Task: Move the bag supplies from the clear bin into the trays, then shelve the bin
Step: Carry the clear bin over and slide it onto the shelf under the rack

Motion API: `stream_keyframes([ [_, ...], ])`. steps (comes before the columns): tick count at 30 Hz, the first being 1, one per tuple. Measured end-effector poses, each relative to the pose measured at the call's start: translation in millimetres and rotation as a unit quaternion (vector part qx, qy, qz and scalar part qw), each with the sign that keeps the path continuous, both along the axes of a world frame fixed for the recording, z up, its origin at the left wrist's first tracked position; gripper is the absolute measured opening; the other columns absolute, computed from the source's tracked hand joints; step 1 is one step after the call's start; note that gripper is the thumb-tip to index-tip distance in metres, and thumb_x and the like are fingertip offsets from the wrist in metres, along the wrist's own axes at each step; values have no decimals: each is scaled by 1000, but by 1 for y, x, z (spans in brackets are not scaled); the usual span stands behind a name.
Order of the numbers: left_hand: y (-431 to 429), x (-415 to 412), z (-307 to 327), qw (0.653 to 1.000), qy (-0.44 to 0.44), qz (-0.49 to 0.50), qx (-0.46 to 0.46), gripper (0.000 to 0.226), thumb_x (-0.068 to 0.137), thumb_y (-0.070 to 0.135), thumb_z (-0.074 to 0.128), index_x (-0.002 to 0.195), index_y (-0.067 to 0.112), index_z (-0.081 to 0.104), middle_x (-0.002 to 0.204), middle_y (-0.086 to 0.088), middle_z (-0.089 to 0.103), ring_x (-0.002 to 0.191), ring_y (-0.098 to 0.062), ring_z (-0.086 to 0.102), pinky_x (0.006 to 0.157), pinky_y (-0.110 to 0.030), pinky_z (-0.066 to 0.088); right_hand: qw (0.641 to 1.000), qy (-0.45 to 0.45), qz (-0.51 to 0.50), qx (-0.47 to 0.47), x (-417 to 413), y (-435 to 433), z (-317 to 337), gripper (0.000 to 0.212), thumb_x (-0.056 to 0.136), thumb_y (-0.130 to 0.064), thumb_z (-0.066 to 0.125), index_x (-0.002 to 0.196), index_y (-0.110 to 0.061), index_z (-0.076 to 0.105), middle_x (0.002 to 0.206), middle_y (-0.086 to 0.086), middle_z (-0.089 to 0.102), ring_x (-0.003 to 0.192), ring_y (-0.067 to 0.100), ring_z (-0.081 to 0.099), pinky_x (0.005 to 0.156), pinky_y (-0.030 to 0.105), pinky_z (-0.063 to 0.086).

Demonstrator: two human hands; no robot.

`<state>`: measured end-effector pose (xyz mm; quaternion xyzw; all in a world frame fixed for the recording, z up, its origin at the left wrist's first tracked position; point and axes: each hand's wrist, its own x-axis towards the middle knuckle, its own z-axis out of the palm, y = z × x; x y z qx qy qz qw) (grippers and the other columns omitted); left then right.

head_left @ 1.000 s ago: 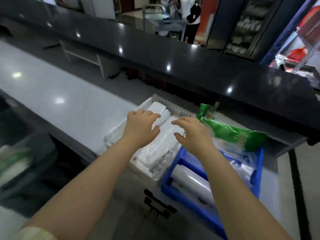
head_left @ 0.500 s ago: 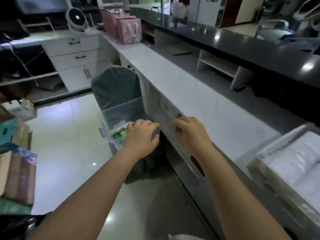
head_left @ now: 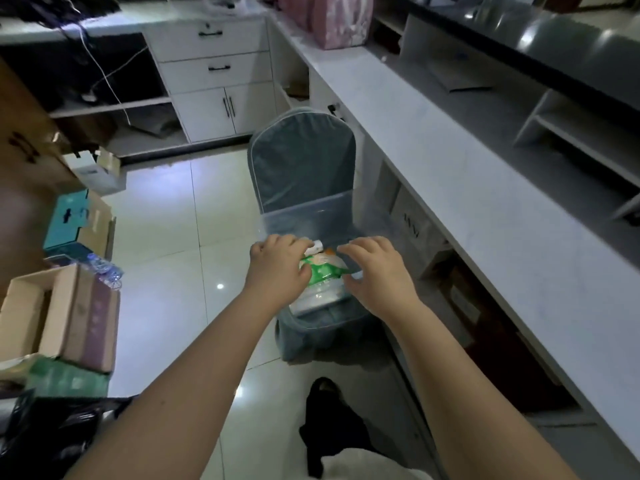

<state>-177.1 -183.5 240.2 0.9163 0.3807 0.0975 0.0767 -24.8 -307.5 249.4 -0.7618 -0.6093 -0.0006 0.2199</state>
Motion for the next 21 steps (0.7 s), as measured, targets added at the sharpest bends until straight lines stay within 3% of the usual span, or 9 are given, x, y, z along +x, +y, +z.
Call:
stream_keyframes([
  [6,100,80,31,999,-17,-22,19,42,84,33,55,126,29,54,124,0,59,116,-26,48,94,-42,36,1000,7,-2,2,61,105,6,44,75,-15,74,118,-12,64,116,8,65,110,34,52,87,45,46],
  [12,188,147,60,998,-24,-58,14,43,87,33,53,130,29,50,130,1,55,121,-25,45,97,-45,36,996,22,-79,26,127,185,32,44,78,-21,71,121,-20,60,124,2,61,116,28,48,93,43,43],
  [21,298,247,101,966,-54,-254,-17,44,88,31,52,132,27,51,130,-1,59,119,-26,50,97,-49,43,967,-12,-254,26,177,245,45,37,82,-13,67,119,-18,61,121,4,62,111,30,49,93,42,42],
])
